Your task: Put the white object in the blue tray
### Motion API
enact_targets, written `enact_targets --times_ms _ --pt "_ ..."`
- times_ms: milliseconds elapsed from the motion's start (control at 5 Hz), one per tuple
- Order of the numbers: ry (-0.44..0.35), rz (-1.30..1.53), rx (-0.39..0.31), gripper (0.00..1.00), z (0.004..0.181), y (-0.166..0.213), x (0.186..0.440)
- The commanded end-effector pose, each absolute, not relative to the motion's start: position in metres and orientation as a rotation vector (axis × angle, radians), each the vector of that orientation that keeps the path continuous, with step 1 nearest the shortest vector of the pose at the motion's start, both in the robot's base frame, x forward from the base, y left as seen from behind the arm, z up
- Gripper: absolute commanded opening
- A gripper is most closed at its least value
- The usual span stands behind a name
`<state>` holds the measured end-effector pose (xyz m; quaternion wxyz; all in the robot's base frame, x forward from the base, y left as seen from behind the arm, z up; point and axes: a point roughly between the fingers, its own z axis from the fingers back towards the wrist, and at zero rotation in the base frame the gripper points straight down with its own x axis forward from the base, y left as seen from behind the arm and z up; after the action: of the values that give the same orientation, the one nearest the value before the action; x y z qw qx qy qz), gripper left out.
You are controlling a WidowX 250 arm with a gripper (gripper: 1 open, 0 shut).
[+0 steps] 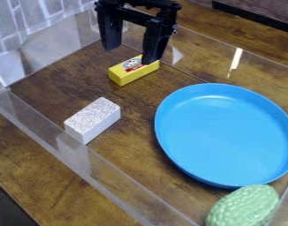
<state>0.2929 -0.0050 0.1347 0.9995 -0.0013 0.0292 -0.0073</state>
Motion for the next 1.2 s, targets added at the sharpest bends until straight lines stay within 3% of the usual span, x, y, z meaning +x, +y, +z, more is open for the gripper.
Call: enact_targets --times_ms 0,1000 --pt "0.073 -0.032 -0.004 1.00 0.128 -0.004 0.291" --pt "0.106 -0.251 -0.001 1.00 0.093 0.006 0.272"
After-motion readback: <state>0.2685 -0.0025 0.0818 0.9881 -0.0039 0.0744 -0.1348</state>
